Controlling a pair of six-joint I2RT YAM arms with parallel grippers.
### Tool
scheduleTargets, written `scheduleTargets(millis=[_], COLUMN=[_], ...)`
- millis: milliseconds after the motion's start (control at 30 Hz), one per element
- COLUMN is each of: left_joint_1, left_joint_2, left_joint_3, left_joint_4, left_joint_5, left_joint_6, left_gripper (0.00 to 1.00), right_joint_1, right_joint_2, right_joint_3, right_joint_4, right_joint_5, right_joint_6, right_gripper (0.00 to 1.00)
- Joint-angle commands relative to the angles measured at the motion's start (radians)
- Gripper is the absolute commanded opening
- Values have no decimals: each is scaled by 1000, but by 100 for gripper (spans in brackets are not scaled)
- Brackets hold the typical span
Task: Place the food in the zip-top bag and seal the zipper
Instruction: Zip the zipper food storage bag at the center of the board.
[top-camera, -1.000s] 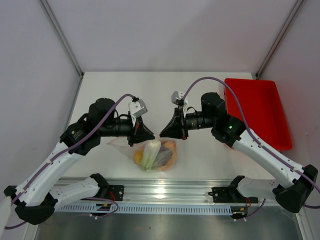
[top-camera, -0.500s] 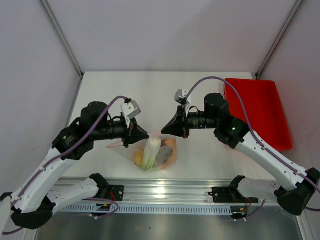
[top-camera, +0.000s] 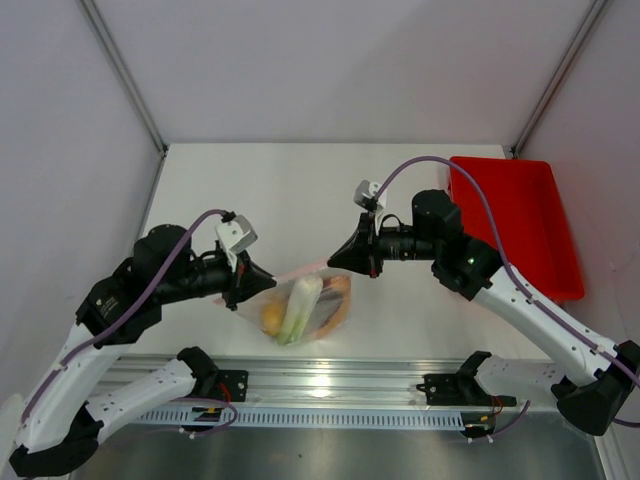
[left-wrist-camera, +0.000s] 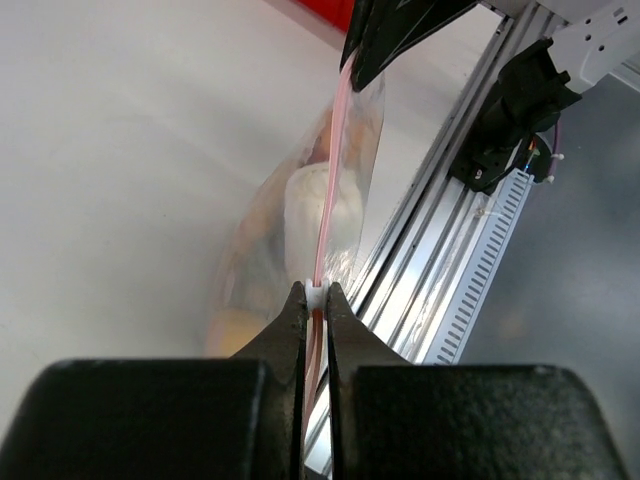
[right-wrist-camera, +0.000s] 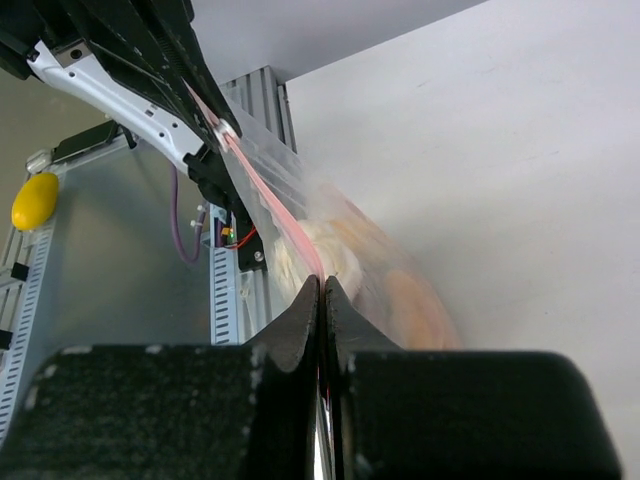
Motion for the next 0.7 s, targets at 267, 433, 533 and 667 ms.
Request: scheduleTargets(millis=[267, 433, 533, 667], left_joint_1=[10, 10, 10, 10], left_joint_2=[-163, -203, -225, -245], left_joint_3=[-14, -29, -20, -20], left_joint_4=[-151, -183, -210, -235], left_joint_5=[-100, -120, -134, -144], left_joint_6=[-85, -102, -110, -120], left_gripper=[7, 8, 8, 10], right_joint_1=[-33, -41, -44, -47], right_joint_2=[-30, -25, -23, -22], right_joint_3=[-11, -11, -11, -11], right_joint_4=[-13, -10, -12, -16], right_joint_5=[56, 54, 56, 54], right_joint_6=[-18, -15, -12, -12], right_gripper=[0, 0, 0, 0])
